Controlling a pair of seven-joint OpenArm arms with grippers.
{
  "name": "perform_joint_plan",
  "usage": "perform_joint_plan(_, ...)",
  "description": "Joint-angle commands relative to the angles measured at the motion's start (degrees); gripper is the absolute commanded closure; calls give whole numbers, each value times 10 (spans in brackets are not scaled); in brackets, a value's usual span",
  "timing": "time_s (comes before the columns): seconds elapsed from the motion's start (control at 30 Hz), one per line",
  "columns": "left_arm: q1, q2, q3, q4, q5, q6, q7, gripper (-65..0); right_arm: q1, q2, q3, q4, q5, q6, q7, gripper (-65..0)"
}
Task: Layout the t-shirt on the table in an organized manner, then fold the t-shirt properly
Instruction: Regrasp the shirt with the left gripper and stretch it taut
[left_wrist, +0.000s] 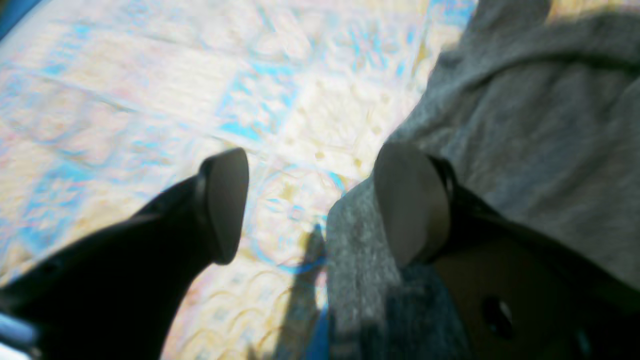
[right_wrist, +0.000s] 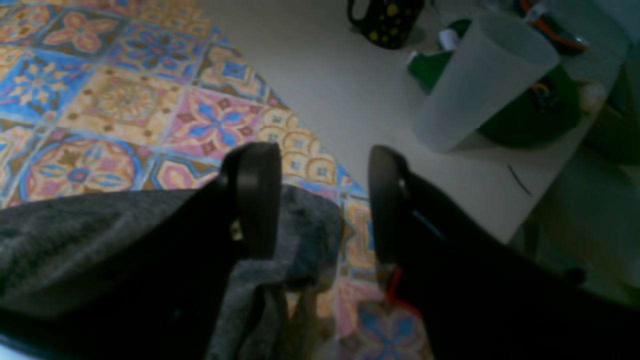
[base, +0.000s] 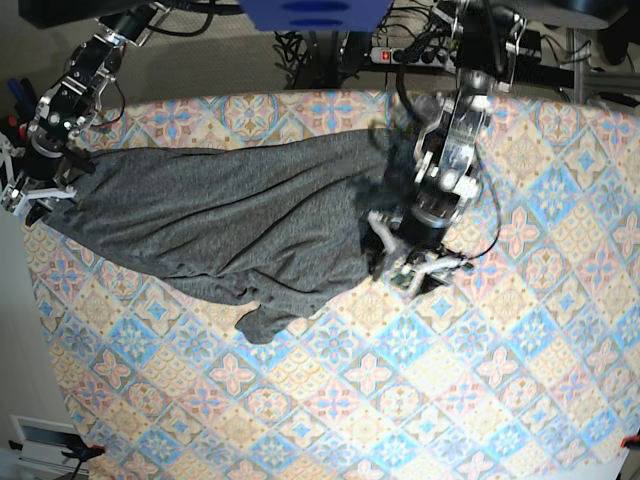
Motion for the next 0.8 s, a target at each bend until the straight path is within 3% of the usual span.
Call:
perform_joint_plan(0.0,-27,0,13,-16,0,2,-5,-408,4,9,-4,10,-3,-2,15,-271)
perform_joint_plan(0.27,-79,0,49,-89,-5,0,2,-412,-5,9,-14,10,-3,-2,15,-271)
perform_joint_plan(0.4,-121,1,80,-205,-7,0,-1,-411,-5,9,-15,10,-3,-2,15,-271)
perform_joint_plan(0.6,-136,11,101,-261,-8,0,-44,-407,-5,9,-15,10,-4,-2,15,-271)
perform_joint_plan(0.67,-136,12,101,-260,-8,-7,-44,-384,-5,9,-15,11,-4,-2,15,-271)
perform_joint_plan(0.77,-133,23,97,-260,-7,-47,-44,-268,-4,9,-15,24,-4,-2,15,-271)
